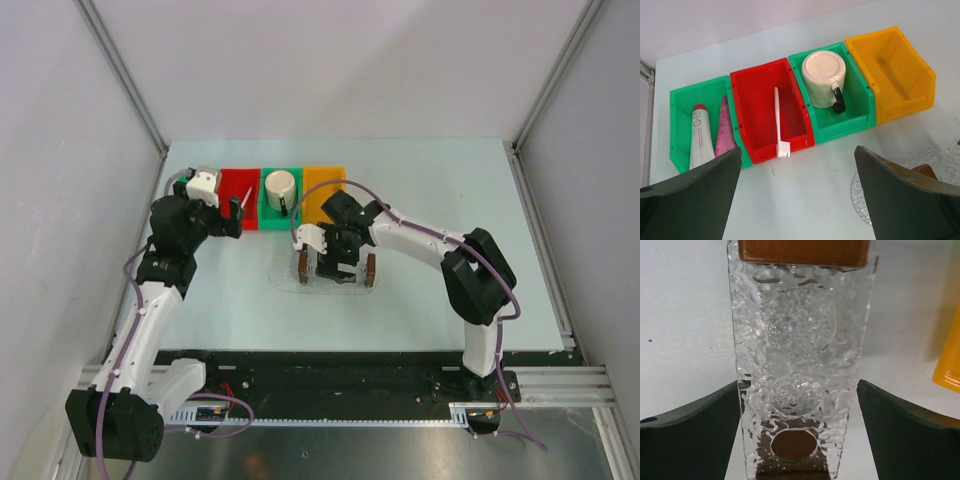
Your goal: Prepare toiletry sets of a toothbrush and toothpaste on the tray
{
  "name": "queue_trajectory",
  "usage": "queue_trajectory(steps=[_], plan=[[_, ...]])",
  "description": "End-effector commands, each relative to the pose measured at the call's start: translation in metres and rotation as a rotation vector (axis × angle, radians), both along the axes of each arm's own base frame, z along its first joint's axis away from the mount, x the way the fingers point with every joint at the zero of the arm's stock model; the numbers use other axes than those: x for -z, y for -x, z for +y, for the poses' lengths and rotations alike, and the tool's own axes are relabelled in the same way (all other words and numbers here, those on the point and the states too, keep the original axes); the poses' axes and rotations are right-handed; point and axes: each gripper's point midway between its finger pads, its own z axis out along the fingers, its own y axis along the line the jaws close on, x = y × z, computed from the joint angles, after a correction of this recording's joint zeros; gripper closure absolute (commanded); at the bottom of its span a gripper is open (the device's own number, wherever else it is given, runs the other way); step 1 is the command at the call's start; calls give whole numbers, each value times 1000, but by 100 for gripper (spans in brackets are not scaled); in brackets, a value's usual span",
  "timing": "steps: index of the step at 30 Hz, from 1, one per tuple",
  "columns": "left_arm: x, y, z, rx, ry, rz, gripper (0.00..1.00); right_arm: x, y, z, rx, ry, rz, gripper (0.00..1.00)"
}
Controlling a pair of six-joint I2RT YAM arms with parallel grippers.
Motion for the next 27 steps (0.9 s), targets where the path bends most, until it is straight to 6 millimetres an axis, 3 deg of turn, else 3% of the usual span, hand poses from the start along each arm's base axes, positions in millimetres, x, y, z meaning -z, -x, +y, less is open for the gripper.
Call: queue_trajectory(steps=[1, 5, 7, 10, 17, 18, 20, 21, 23, 27], plan=[[-7, -7, 0, 21, -17, -18, 0, -41, -10, 12, 44, -113, -68, 0], [-6, -20, -5, 11, 37, 19, 0, -69, -20, 17, 99, -194, -85, 0], [1, -29, -12, 17, 71, 58, 0, -93, -26, 22, 148, -262, -88, 0], [-4, -42, -18, -21, 84, 66, 0, -122, -41, 23, 241, -352, -89, 0], [5, -79, -47, -83, 42, 108, 5, -171, -50, 9, 360, -526, -31, 0], [15, -84, -57, -82, 50, 140, 7, -175, -50, 7, 371, -535, -28, 0], [13, -94, -61, -111, 39, 134, 10, -177, -55, -3, 401, -536, -33, 0], [26, -99, -69, -109, 36, 166, 12, -179, -56, -7, 410, -533, -45, 0], [27, -109, -74, -128, 47, 171, 14, -176, -59, -16, 435, -521, -49, 0], [43, -125, -89, -144, 78, 220, 14, -171, -61, -32, 474, -507, -37, 0]])
